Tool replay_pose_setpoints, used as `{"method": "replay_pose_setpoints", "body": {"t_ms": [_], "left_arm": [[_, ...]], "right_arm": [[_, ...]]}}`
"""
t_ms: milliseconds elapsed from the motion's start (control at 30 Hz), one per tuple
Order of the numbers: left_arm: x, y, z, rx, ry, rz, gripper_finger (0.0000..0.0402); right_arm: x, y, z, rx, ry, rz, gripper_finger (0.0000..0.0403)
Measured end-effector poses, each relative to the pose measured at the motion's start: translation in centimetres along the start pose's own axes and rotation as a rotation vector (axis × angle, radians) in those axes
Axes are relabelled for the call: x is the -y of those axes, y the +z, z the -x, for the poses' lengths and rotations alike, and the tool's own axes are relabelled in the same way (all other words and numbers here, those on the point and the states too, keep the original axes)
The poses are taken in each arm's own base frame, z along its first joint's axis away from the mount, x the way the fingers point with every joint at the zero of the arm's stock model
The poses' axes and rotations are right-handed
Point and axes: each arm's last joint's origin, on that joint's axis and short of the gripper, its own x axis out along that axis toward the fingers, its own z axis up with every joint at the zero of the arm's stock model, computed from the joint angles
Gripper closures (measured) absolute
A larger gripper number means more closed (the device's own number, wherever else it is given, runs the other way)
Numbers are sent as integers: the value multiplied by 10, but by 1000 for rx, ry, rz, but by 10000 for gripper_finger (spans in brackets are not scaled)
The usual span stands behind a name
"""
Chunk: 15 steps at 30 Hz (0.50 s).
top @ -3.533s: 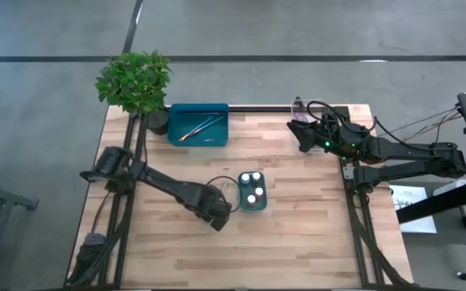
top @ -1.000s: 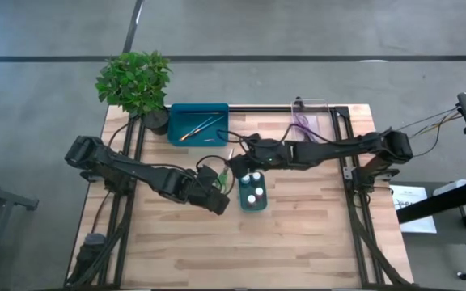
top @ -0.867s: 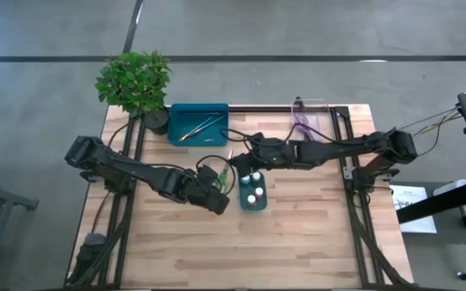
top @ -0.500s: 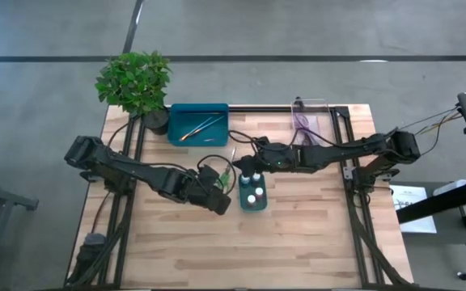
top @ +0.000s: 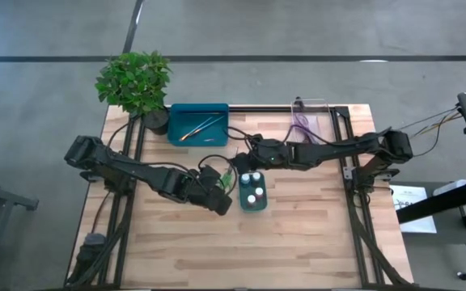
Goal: Pick & Place Paint Supplies
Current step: Put the green scissors into the transparent bin
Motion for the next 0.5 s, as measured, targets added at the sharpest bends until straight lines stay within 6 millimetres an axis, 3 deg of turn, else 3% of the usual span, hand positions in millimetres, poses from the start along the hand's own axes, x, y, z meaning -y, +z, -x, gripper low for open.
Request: {"method": "replay_pose_setpoints", "body": {"t_ms": [267, 400, 500], "left_arm": [[0, 0, 0, 0, 1, 4, 352], [0, 0, 0, -1, 3, 3, 365], [0, 0, 0, -1, 3, 3, 383]], "right_arm": [[0, -3, -8, -40, 1, 6, 234], [-1, -3, -7, -40, 5, 24, 278], [1, -4, -7, -51, -18, 36, 334]]}}
